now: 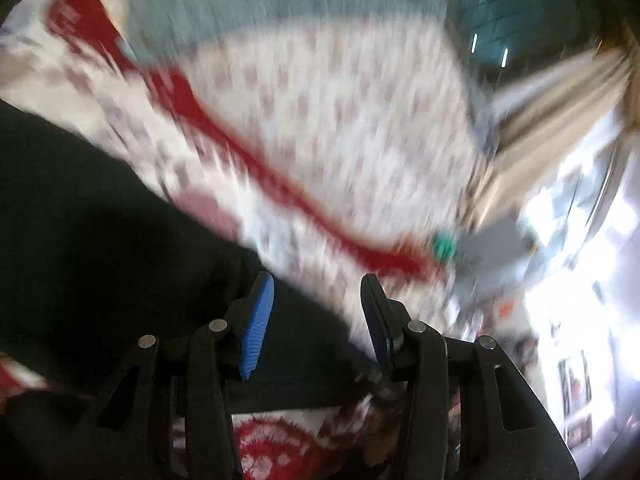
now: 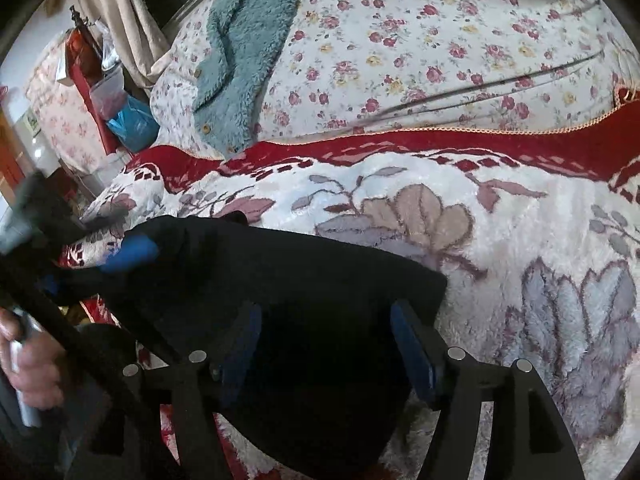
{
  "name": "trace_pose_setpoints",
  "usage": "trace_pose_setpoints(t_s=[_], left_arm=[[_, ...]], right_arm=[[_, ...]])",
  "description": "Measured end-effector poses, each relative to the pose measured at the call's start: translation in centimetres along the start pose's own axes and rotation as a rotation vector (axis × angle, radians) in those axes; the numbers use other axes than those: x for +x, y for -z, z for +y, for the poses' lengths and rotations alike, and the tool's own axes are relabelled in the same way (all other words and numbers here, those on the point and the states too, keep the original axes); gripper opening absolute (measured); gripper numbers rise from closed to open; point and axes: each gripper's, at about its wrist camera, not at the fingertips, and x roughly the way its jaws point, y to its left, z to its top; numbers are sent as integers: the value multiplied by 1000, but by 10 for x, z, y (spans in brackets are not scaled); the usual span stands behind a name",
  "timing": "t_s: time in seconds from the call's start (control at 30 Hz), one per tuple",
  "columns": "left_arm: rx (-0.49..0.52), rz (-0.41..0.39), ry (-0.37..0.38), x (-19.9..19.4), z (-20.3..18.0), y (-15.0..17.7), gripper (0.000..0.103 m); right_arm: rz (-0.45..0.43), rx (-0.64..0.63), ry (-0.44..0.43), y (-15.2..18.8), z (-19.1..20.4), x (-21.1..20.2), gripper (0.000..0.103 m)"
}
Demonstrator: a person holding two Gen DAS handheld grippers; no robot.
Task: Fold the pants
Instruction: 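Release the pants with the right gripper while the left gripper holds the folded pants, then grasp the black pants corner with the left gripper and lift it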
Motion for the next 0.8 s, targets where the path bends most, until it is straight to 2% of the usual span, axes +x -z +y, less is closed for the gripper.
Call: trace_pose_setpoints(t_s=[0.03, 0.07, 0.1, 0.13, 0.2, 0.23, 0.33, 0.4, 0.53, 0.63, 0.8], left_arm=[[-35, -71, 28, -25, 9, -3, 52], [-73, -127, 28, -47, 20, -6, 61], [-117, -177, 7, -68, 35, -8, 63], [-184, -238, -39, -94, 58, -9, 63], [-284, -309, -90, -126, 92, -9, 63], [-368, -358, -105, -144, 118, -7, 63], [-541, -414, -94, -165, 163, -2, 63], [-609, -413, -102, -163, 178, 3, 63], [-640, -375, -117, -147, 183, 8, 63], [-632, -358, -149, -132, 187, 4, 63], [-577, -320, -153, -120, 191, -11, 63]], right_arm=[[-4, -3, 4, 3, -1, -1, 66], [-6, -10, 11, 4, 1, -1, 66], [-8, -16, 17, 4, 1, -1, 66], [-10, -23, 21, 5, 3, 0, 68], [-12, -37, 32, 6, 6, 0, 69], [-11, -45, 38, 6, 8, 1, 71], [-9, -72, 57, 7, 12, 3, 73], [-8, -82, 65, 7, 13, 4, 74], [-10, -80, 62, 8, 13, 3, 74], [-10, -83, 65, 8, 14, 4, 74], [-11, -86, 69, 8, 15, 4, 74]])
